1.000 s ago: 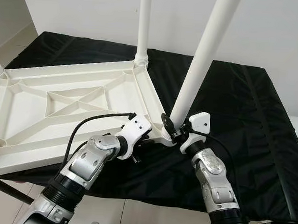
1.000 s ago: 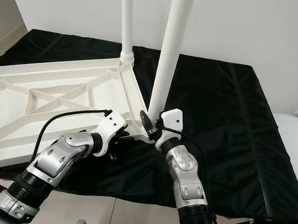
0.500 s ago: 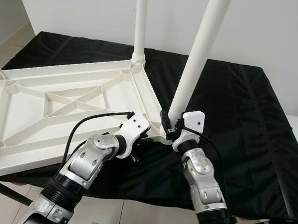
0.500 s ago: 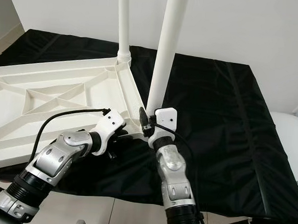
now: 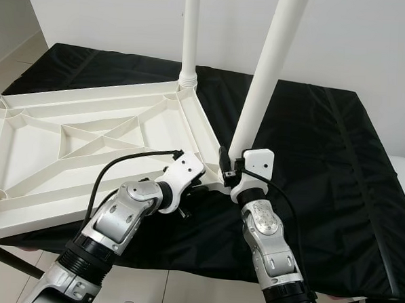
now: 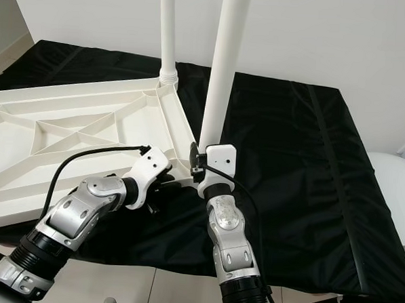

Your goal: Building children table

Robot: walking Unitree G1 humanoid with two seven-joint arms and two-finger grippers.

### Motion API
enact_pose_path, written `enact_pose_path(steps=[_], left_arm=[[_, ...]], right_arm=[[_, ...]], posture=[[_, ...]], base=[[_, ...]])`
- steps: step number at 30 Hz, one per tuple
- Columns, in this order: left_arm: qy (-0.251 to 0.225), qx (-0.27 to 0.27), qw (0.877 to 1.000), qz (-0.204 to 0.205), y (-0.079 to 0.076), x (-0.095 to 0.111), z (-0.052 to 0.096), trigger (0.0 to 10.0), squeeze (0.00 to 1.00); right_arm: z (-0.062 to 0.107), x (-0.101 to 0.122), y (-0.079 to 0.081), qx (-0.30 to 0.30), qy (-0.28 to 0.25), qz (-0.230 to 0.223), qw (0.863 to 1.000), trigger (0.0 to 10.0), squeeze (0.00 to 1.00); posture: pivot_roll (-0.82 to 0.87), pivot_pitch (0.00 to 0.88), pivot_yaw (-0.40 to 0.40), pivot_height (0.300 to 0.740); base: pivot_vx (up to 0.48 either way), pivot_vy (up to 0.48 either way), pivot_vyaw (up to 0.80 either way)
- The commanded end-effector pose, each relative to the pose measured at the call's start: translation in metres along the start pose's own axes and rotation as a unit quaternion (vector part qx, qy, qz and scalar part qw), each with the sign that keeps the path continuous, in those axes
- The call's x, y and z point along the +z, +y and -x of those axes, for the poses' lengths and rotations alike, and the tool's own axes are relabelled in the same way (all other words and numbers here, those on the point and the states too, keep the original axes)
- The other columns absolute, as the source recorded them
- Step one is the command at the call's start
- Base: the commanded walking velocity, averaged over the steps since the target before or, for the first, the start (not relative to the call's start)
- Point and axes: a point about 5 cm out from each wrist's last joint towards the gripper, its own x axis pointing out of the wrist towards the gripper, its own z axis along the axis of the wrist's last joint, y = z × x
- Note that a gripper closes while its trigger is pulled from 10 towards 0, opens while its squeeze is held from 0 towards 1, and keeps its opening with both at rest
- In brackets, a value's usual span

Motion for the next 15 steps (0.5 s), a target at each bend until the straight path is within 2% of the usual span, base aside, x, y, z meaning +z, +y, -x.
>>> enact_pose_path(steps=[1, 4, 5, 7, 10, 15], left_arm=[[-0.019, -0.047, 0.999, -0.014, -0.0159, 0.0105, -0.0038, 10.0, 0.0], [-0.02, -0.044, 0.999, -0.012, -0.0147, 0.0107, -0.0034, 10.0, 0.0], [-0.02, -0.043, 0.999, -0.012, -0.0143, 0.0105, -0.0032, 10.0, 0.0], [-0.019, -0.042, 0.999, -0.012, -0.0137, 0.0102, -0.0027, 10.0, 0.0], [-0.019, -0.041, 0.999, -0.012, -0.0134, 0.0102, -0.0027, 10.0, 0.0], [-0.02, -0.04, 0.999, -0.011, -0.013, 0.0103, -0.0026, 10.0, 0.0]], right_arm=[[0.0002, -0.0102, 0.0095, -0.034, 0.037, -0.023, 0.998, 10.0, 0.0], [-0.0005, -0.01, 0.0101, -0.034, 0.037, -0.024, 0.998, 10.0, 0.0], [-0.0009, -0.01, 0.0103, -0.03, 0.037, -0.027, 0.998, 10.0, 1.0], [-0.0013, -0.0109, 0.0125, -0.006, 0.042, -0.038, 0.998, 10.0, 1.0], [-0.0017, -0.0105, 0.0115, -0.007, 0.04, -0.036, 0.999, 10.0, 1.0], [-0.0049, -0.0071, 0.0037, 0.007, 0.027, -0.025, 0.999, 10.0, 1.0]], posture=[[0.05, 0.008, -0.026, 0.74], [0.05, 0.011, -0.027, 0.74], [0.05, 0.011, -0.027, 0.74], [0.05, 0.012, -0.028, 0.74], [0.05, 0.014, -0.028, 0.74], [0.04, 0.015, -0.027, 0.74]], base=[[0.0, 0.0, 0.0], [0.0, 0.0, 0.0], [0.0, 0.0, 0.0], [0.0, 0.0, 0.0], [0.0, 0.0, 0.0], [0.0, 0.0, 0.0]])
